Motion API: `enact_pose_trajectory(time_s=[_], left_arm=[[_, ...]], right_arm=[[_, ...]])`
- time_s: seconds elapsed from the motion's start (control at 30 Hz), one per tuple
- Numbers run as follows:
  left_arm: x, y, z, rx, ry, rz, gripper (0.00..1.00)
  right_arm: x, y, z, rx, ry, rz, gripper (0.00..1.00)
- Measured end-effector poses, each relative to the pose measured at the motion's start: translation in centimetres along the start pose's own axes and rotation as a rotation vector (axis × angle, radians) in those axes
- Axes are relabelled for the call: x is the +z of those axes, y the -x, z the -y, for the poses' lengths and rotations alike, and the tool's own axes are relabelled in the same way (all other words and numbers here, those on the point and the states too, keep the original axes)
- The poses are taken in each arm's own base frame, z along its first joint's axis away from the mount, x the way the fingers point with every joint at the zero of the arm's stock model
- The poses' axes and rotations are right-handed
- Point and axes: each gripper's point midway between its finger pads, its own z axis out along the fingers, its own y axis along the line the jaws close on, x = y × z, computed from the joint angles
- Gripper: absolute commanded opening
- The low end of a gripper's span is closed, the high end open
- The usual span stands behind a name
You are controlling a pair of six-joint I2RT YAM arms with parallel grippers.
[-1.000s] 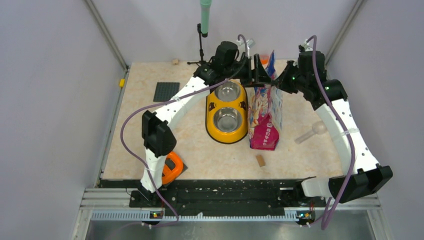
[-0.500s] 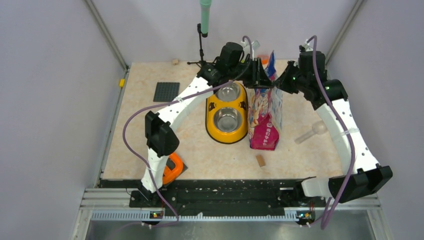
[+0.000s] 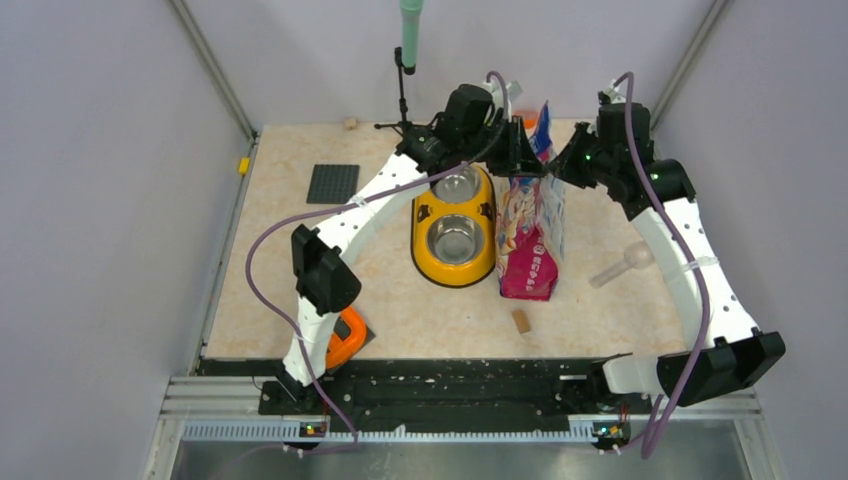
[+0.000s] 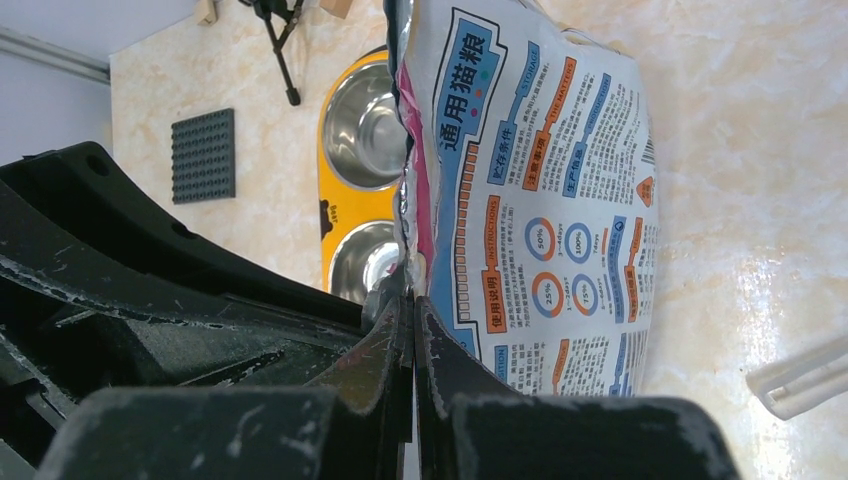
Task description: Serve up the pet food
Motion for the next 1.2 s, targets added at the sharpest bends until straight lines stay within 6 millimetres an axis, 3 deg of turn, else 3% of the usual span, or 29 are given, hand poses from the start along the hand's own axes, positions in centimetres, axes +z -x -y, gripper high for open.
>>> enact_pose_trajectory(time_s=[0.57,0.63,0.7,0.8,0.87,0.93,1.2], left_arm=[[1.0,-0.8,-2.2,-0.073,0.046,0.008,0.27],[1.1,-0.6,-2.2,-0.083,0.042,0.013,0.22],[1.1,-0.6,-2.3,-0.095,0.041,0.017,0.01],[1.2,-0.5,-2.7,-0.104,0.051,0.023,0.00],[1.2,-0.6,-3.5,-0.112,0.071,0.020,0.00],[1.2,-0.7,-4.4,-0.123,0.092,0.016,0.00],[0.9,-0.4,-5.6,-0.134,0.124,0.025,0.00]], right_arm=[[-0.4,-0.4,0.4,-0.002,-0.006,-0.002,0.00],[-0.6,-0.3,0.3,-0.002,-0.004,0.003,0.00],[-0.6,-0.3,0.3,-0.003,-0.003,0.004,0.00],[-0.6,-0.3,0.4,-0.002,-0.007,0.004,0.00],[-0.6,-0.2,0.5,-0.001,-0.014,0.011,0.17],[-0.6,-0.1,0.7,0.009,-0.025,0.012,0.26],[-0.6,0.0,1.7,0.053,-0.056,0.010,0.31]])
